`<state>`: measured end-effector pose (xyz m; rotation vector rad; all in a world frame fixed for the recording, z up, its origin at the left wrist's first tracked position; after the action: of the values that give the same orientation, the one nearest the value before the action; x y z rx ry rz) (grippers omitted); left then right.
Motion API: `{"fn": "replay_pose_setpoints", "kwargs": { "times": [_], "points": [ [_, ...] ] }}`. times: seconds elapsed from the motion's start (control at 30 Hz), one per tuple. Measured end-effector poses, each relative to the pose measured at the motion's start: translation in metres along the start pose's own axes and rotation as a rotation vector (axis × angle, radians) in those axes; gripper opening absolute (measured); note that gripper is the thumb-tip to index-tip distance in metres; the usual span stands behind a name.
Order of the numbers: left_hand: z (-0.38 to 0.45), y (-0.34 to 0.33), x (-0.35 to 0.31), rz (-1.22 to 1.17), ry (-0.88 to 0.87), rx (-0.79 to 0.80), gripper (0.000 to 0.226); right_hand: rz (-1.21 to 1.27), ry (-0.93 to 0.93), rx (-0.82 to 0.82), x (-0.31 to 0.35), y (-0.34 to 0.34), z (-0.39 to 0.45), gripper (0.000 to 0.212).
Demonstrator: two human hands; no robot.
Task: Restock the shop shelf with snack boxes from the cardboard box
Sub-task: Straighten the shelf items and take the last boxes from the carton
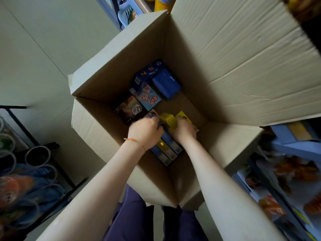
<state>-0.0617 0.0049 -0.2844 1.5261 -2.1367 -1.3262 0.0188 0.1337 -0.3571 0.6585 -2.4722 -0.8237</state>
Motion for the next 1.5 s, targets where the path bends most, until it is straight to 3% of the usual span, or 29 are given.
{"fn": "replay_pose_setpoints", "kwargs": {
  "times": [0.1,0.2,0.3,0.37,0.47,0.67,0.8,0.87,1.0,1.07,1.23,1.4,1.5],
  "points": [
    [-0.013,0.011,-0.017,-0.185,0.055,-0.005,0.041,0.499,0.015,-0.117,0.004,0.047,-0.032,0.021],
    [-0.034,0.028,-0.039,-0.551,0.158,-0.048,0.048,1.007,0.003,-0.088,-0.003,0.085,-0.072,0.023],
    [-0.062,0.046,-0.073,-0.969,0.146,-0.043,0.037,1.27,0.006,-0.13,-0.017,0.123,-0.117,0.018],
    [-0.083,0.056,-0.102,-1.231,0.104,0.03,0.038,1.365,0.056,-0.182,-0.031,0.148,-0.15,0.016],
    [-0.124,0.072,-0.149,-1.4,-0.009,0.052,0.046,1.447,0.16,-0.223,-0.052,0.18,-0.205,0.01],
    [-0.228,0.102,-0.247,-1.654,-0.235,-0.058,0.04,1.16,0.482,-0.245,-0.105,0.242,-0.34,0.017],
    [-0.295,0.131,-0.324,-1.638,-0.523,-0.085,0.039,1.041,0.526,-0.351,-0.162,0.289,-0.438,0.038],
    [-0.335,0.152,-0.367,-1.619,-0.672,-0.114,0.04,1.058,0.603,-0.484,-0.187,0.317,-0.491,0.034],
    [-0.401,0.185,-0.444,-1.525,-0.912,-0.176,0.034,1.151,0.753,-0.783,-0.235,0.367,-0.596,0.028],
    [-0.426,0.199,-0.474,-1.473,-0.986,-0.29,0.039,1.181,0.815,-0.957,-0.259,0.387,-0.641,0.024],
    [-0.495,0.218,-0.551,-1.281,-1.23,-0.436,0.03,1.079,0.846,-1.508,-0.308,0.424,-0.727,0.028],
    [-0.52,0.234,-0.616,-1.063,-1.283,-0.701,0.036,0.976,0.769,-1.875,-0.34,0.454,-0.779,0.024],
    [-0.517,0.24,-0.649,-0.926,-1.255,-0.799,0.035,0.836,0.634,-1.956,-0.352,0.47,-0.791,0.022]
  ]
}}
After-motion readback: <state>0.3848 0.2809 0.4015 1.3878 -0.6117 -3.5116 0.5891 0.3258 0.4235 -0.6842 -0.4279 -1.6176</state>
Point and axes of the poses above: each hand's wrist, its own z-axis towards the middle knuckle, its own y-axis out of the back of the hand, x = y × z, the point moved 5 cm from there along z, towards the middle knuckle
